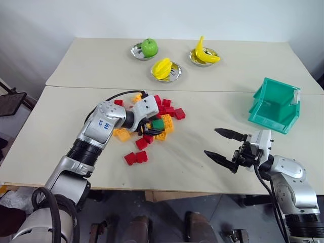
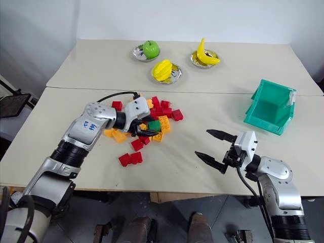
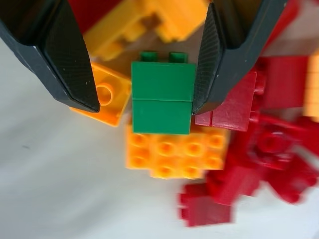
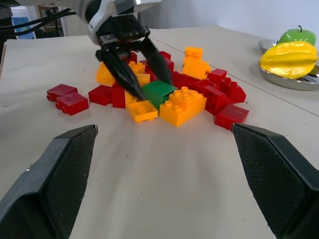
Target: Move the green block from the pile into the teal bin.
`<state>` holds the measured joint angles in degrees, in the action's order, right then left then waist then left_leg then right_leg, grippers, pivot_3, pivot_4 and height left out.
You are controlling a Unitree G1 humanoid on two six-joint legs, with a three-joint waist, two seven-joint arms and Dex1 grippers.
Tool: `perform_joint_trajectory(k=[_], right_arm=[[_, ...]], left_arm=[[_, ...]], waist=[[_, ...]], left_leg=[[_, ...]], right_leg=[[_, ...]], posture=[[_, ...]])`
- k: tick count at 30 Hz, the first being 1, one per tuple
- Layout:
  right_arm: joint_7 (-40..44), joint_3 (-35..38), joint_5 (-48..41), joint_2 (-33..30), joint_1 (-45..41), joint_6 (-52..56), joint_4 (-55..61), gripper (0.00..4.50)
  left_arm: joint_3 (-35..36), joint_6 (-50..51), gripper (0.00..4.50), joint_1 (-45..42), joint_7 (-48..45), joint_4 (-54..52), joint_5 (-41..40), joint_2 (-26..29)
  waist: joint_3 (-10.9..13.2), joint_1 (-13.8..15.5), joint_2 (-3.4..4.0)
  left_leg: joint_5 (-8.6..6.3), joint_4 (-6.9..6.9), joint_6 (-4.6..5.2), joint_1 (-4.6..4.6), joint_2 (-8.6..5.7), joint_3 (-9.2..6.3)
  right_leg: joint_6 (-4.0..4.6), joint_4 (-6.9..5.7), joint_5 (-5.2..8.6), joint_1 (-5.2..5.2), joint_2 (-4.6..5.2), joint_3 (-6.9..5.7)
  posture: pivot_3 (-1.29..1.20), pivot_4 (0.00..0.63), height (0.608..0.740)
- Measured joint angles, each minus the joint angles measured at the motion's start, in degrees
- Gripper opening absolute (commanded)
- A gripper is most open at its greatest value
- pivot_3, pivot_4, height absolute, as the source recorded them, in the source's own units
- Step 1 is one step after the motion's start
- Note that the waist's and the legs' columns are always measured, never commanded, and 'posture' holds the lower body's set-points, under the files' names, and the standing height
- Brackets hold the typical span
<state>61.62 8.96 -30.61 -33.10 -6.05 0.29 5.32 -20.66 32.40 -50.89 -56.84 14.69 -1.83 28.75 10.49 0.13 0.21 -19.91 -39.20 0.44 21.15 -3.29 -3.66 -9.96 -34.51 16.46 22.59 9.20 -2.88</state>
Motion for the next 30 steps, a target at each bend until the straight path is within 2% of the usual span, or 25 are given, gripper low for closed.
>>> perform_joint_trajectory(k=[6,11,14,18,24,30], right_arm=[[-0.1,0.2,0.0,0.0,0.8,-0.3,0.1,4.50],[-0.5,0.2,0.0,0.1,0.8,-0.3,0.3,4.50],[-0.7,0.2,0.0,0.1,0.8,-0.3,0.3,4.50],[-0.7,0.4,0.0,0.1,1.2,-0.3,0.3,4.50],[-1.2,2.9,-0.1,-0.4,3.7,-0.3,1.3,4.50],[-2.9,7.9,-0.3,-1.3,8.9,-0.3,4.1,4.50]], left_arm=[[-0.9,-0.3,3.09,0.8,-0.2,0.0,1.4,0.5],[-0.2,-3.1,3.09,-0.1,0.5,3.9,1.5,-0.1],[0.0,-3.1,2.59,-0.1,0.4,4.2,1.5,-0.5],[0.3,-3.7,1.66,-0.1,0.4,5.2,2.0,-0.5],[1.7,-4.3,1.62,-1.4,-0.9,8.2,1.2,-1.5],[2.7,-8.9,1.62,-10.2,-6.3,10.5,0.0,-3.3]], waist=[[0.0,-0.1,0.00],[0.0,-0.1,0.00],[0.0,-0.1,0.00],[0.0,0.0,0.00],[0.0,0.0,-0.01],[0.0,1.2,-0.07]], left_leg=[[0.00,0.00,0.00,0.00,0.03,0.00],[0.02,-0.01,-0.02,-0.03,0.02,0.01],[0.05,-0.02,-0.03,-0.05,0.02,0.01],[0.06,-0.06,-0.03,-0.05,0.01,0.01],[0.06,-0.06,-0.03,0.00,0.01,0.00],[0.05,-0.05,-0.01,0.08,-0.03,0.04]], right_leg=[[0.00,-0.01,0.00,0.02,-0.01,0.00],[0.00,-0.02,0.00,-0.01,-0.01,0.01],[0.00,-0.09,0.00,-0.01,-0.01,0.02],[0.00,-0.15,0.00,-0.01,0.00,0.03],[0.00,-0.15,0.00,0.01,0.00,0.02],[-0.01,-0.08,0.00,0.05,0.00,0.00]], posture=[[0.00,0.150,0.740],[0.00,0.150,0.740],[0.00,0.150,0.740],[0.00,0.150,0.740],[0.00,0.150,0.740],[0.00,0.150,0.740]])
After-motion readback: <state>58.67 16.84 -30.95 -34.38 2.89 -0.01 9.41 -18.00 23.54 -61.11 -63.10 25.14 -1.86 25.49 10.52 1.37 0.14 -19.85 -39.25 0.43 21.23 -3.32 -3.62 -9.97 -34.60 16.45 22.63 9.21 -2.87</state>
